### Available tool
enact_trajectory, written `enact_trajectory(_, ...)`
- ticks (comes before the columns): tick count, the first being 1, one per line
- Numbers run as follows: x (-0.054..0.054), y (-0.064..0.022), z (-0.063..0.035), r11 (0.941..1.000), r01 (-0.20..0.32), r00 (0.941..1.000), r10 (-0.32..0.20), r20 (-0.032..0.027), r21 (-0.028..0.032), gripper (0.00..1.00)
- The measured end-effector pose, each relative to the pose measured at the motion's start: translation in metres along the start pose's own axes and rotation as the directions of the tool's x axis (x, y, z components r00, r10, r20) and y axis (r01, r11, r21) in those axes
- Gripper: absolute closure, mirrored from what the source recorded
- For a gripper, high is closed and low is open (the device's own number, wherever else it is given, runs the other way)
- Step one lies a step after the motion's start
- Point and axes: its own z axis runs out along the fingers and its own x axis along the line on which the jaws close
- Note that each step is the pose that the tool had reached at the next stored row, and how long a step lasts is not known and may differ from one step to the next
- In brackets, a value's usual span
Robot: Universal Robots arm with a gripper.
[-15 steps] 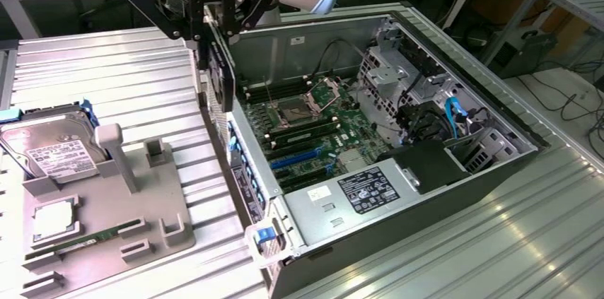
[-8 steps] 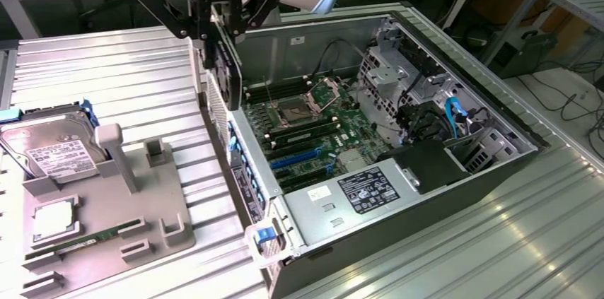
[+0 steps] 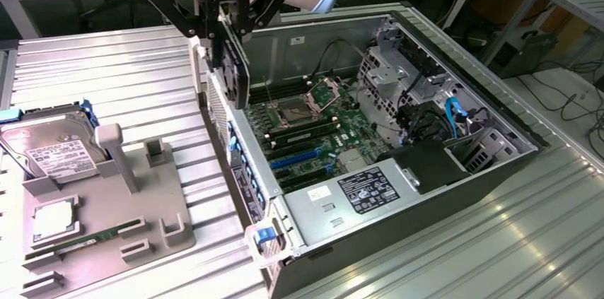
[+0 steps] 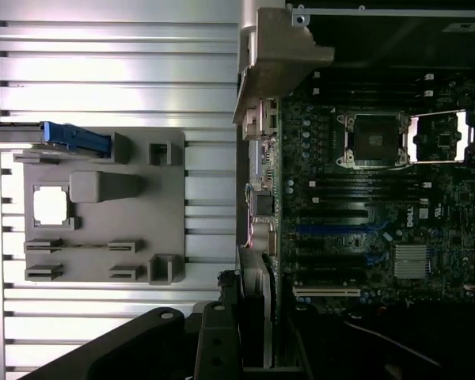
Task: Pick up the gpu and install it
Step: 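Pick up the gpu and move the gpu toward the slot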
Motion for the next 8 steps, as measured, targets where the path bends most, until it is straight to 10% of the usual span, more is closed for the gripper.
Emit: enact_trajectory(8,-0.0071,-0.0001,0.0001,1.0000,0.000,1.0000,0.000,0.0000,-0.0001,0.72)
